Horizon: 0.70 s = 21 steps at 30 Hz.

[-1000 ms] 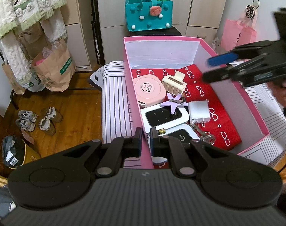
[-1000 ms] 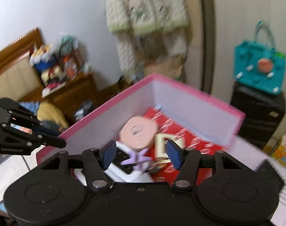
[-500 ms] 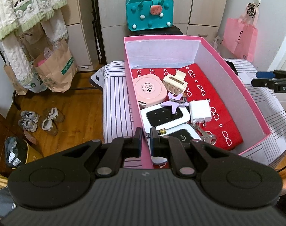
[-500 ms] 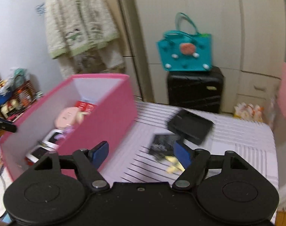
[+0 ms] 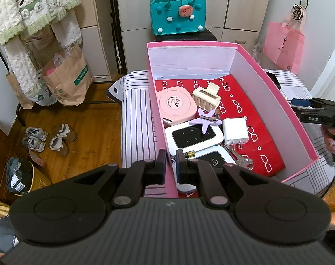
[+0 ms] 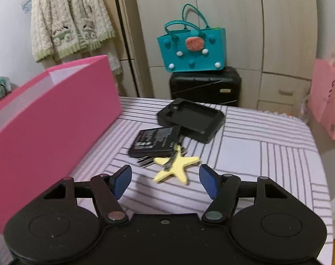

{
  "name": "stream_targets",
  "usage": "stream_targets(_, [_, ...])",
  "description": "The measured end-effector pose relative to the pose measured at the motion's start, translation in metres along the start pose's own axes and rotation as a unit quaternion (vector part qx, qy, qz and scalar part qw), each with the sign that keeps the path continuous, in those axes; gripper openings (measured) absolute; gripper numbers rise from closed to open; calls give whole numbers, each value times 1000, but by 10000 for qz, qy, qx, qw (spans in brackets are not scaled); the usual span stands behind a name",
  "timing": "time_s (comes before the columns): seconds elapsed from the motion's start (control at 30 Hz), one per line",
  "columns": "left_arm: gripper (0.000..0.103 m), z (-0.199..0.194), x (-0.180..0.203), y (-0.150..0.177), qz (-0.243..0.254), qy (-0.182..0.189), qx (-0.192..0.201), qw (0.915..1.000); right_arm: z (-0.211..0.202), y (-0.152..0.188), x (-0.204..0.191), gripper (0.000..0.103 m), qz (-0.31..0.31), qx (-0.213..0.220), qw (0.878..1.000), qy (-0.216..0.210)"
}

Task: Organize rigid objects
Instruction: 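Return the right tool to the bed and grasp the yellow star clip, then carry the yellow star clip into the pink box and release it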

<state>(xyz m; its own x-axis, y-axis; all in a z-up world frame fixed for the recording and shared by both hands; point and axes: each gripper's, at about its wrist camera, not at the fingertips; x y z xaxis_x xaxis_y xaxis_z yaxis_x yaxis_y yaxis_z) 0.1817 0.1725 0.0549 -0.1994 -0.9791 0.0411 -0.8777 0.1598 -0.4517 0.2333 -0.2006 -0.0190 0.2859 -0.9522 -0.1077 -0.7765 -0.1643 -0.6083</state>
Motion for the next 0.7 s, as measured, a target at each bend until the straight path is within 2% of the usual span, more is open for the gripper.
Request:
stream_targets(0.1, [8,0,-1,0,-17,11,2,10000,8,-3,3,71,53,3,9999,149])
stream_targets(0.2, [8,0,-1,0,-15,17,11,10000,14,-5,7,63,196,-6,9997,156])
stream_targets(0.27, [8,-1,-2,0,-30,28,13,10000,14,-6,7,53,183,15,9996,210])
stream_targets(0.37, [8,-1,-3,1,-38,53,14,10000,13,-4,3,51,49,35,9996,284])
stream_targets(0.43, [8,-1,-4,1,-32,42,19,10000,8,-1,-2,46,-80,168,9991,383])
stream_targets(0.7, [8,0,-4,1,-32,66,29,10000,-6,5,-8,46,-200,107,9992,344])
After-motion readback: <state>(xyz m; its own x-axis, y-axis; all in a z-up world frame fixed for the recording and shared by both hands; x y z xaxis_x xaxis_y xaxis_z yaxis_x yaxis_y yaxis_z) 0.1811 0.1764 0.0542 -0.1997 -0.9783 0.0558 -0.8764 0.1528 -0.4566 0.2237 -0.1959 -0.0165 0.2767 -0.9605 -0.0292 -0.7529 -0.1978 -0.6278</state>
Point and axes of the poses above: each gripper's, at about its wrist camera, not at the fingertips, and z roughly the way its jaws point, x to its right, y to its underside, and after that the axes turned 12 degrees about -x, right-handed
